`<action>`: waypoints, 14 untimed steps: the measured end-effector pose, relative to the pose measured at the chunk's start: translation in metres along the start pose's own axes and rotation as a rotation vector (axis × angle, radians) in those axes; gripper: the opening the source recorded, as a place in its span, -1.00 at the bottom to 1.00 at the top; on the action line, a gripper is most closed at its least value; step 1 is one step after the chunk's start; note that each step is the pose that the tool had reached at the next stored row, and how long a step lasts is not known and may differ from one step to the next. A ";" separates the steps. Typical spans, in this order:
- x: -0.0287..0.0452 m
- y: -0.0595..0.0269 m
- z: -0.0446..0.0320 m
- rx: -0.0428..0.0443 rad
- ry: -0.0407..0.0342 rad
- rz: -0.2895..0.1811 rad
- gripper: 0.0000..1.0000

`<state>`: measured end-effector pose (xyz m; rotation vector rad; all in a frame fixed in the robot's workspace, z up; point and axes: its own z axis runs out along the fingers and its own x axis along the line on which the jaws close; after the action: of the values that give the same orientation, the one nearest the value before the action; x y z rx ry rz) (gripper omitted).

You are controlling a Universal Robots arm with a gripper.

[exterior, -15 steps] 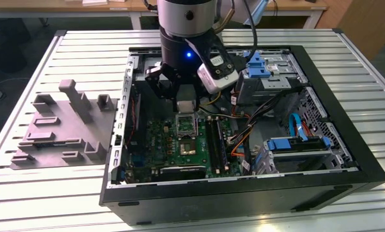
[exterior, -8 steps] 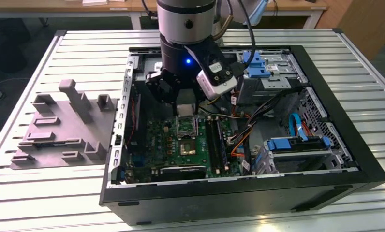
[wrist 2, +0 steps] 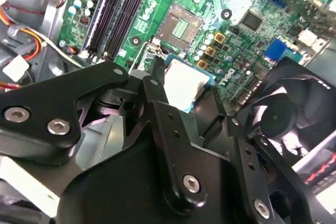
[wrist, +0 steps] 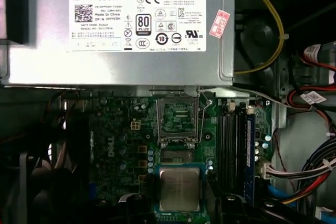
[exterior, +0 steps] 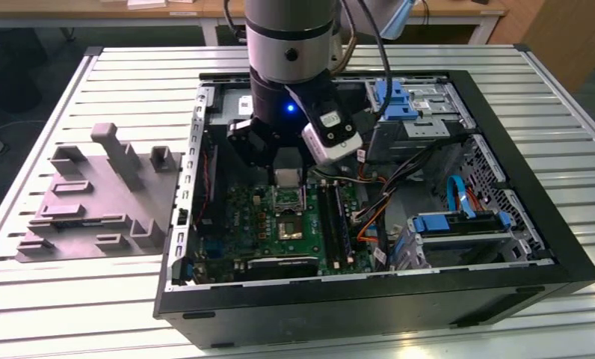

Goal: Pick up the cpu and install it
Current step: 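Place the cpu into insertion slot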

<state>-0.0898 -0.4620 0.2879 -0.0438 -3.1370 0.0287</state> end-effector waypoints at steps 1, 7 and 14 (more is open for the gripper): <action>-0.0006 0.0000 0.0014 -0.0001 0.0001 0.007 -0.06; -0.0014 0.0001 0.0033 0.0001 0.0003 0.013 -0.06; -0.0023 0.0003 0.0101 -0.0001 0.0019 0.017 -0.06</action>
<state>-0.0876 -0.4620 0.2778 -0.0712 -3.1347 0.0286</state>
